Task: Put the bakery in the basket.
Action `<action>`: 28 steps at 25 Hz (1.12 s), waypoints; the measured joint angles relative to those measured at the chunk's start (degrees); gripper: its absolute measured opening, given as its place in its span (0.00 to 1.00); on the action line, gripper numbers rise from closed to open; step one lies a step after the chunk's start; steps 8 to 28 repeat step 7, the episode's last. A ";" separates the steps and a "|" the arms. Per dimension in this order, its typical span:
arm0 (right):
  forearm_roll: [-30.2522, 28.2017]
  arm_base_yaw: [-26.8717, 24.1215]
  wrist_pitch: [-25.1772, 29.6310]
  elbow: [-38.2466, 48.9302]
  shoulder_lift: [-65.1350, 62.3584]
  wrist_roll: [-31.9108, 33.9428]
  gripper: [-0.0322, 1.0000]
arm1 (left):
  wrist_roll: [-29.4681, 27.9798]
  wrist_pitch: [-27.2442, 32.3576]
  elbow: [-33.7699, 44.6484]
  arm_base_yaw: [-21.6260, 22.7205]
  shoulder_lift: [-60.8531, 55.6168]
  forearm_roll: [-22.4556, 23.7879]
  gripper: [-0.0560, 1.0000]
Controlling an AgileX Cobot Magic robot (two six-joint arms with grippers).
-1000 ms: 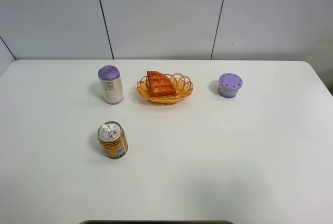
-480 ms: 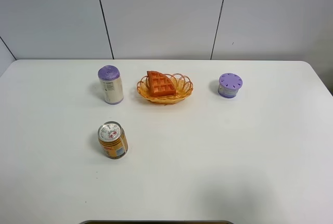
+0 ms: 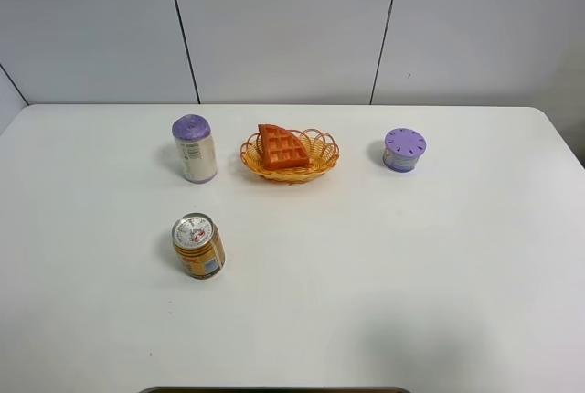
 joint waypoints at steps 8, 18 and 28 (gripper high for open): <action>0.00 0.00 -0.04 0.00 0.00 0.00 0.94 | 0.00 0.00 0.00 0.00 0.00 0.00 0.99; 0.00 0.00 -0.04 0.00 0.00 0.00 0.94 | 0.00 0.00 0.00 0.00 0.00 0.00 0.99; 0.00 0.00 -0.04 0.00 0.00 0.00 0.94 | 0.00 0.00 0.00 0.00 0.00 0.00 0.99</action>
